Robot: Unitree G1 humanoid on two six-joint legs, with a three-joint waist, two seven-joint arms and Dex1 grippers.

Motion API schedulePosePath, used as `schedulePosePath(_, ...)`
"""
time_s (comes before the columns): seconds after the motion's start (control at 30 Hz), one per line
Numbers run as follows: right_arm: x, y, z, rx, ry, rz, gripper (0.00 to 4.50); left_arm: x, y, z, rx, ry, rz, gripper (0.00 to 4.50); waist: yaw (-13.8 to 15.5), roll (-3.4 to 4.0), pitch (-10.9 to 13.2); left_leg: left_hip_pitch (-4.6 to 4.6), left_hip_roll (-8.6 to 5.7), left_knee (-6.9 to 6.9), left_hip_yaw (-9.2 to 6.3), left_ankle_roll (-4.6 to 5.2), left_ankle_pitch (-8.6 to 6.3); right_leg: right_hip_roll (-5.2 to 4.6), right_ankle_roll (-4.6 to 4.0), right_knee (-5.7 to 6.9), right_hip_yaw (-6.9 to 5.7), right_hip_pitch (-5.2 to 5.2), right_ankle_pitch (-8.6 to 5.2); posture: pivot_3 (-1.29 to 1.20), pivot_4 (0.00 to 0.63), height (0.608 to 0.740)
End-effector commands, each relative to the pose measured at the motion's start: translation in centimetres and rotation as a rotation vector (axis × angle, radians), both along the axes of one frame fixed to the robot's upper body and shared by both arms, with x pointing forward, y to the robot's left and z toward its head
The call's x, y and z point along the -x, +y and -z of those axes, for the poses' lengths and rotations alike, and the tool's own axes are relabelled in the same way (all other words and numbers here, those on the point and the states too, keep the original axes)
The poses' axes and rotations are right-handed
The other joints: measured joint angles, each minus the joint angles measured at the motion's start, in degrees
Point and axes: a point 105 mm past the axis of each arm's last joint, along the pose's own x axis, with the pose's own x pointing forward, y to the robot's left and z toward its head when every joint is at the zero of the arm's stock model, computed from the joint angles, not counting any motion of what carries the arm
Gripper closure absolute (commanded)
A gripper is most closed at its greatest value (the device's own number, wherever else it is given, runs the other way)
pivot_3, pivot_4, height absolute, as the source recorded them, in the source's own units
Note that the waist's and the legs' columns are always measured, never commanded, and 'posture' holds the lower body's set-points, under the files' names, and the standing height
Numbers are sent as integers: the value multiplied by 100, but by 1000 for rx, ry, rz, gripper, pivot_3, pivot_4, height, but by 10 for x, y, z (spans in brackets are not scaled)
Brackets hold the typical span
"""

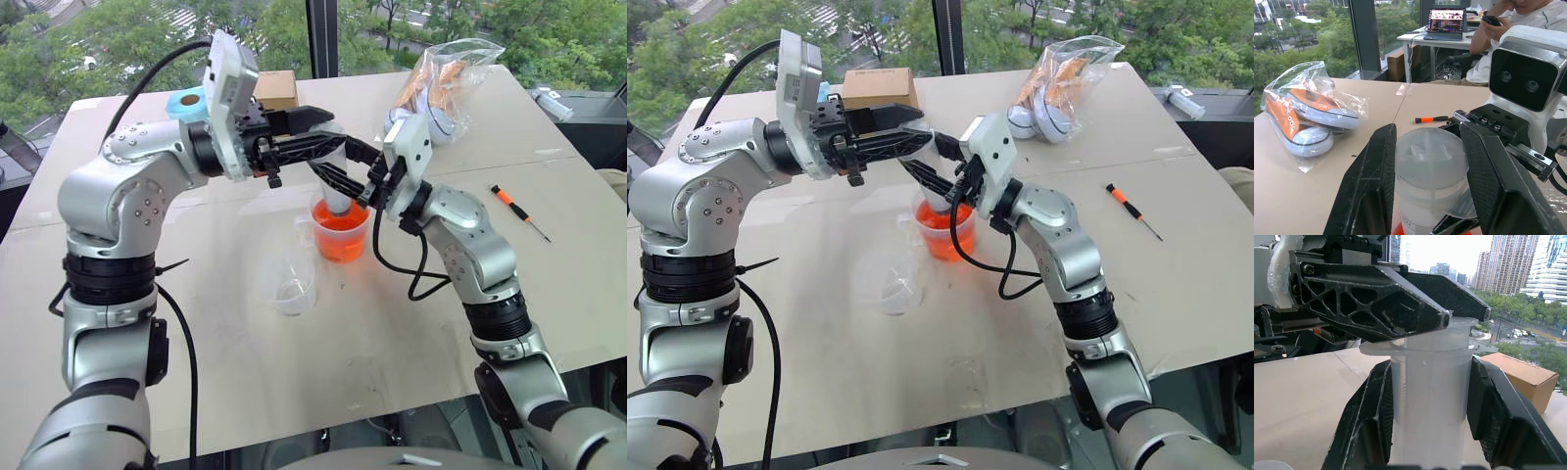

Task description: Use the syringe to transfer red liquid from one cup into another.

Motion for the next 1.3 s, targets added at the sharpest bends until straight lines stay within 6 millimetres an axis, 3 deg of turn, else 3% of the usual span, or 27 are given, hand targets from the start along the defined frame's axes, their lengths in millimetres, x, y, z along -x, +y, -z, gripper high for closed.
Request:
schedulePosePath(0.03, 6, 5, 8, 17, 23, -33, 2899, 11, 2, -34, 39, -134, -6, 3088, 0, 0, 0, 0, 0, 0, 0, 0, 0, 0, 0, 0, 0, 0, 0, 0, 150, 740)
schedulePosePath(0.3, 4, 7, 14, 35, 22, -36, 2899, 16, 2, -47, 83, -150, 2, 3088, 0, 0, 0, 0, 0, 0, 0, 0, 0, 0, 0, 0, 0, 0, 0, 0, 150, 740)
schedulePosePath(0.93, 5, 10, 7, 22, -4, -46, 2899, 15, 4, -52, 136, -117, -14, 3088, -3, 0, 0, 0, 0, 1, -1, -1, 0, 0, 0, 1, 0, 0, 0, 0, 150, 740)
schedulePosePath(0.97, 5, 10, 6, 19, -7, -46, 2899, 15, 4, -52, 138, -117, -14, 2048, -2, 0, 0, 0, 0, 1, -1, -1, 0, 0, 0, 1, 0, 0, 0, 0, 150, 740)
schedulePosePath(1.1, 5, 10, -1, -10, -27, -39, 2899, 18, 5, -57, 171, -130, -8, 231, -4, 0, 0, 0, 0, 1, -1, -1, 0, 0, 0, 0, 0, -1, 0, 0, 150, 740)
schedulePosePath(1.3, 3, 6, -13, -38, -58, -21, 2899, 23, 11, -73, 249, -143, 0, 231, -1, -1, 0, 0, 0, 5, -2, -1, 1, -2, 0, 1, -1, 1, 0, 0, 150, 740)
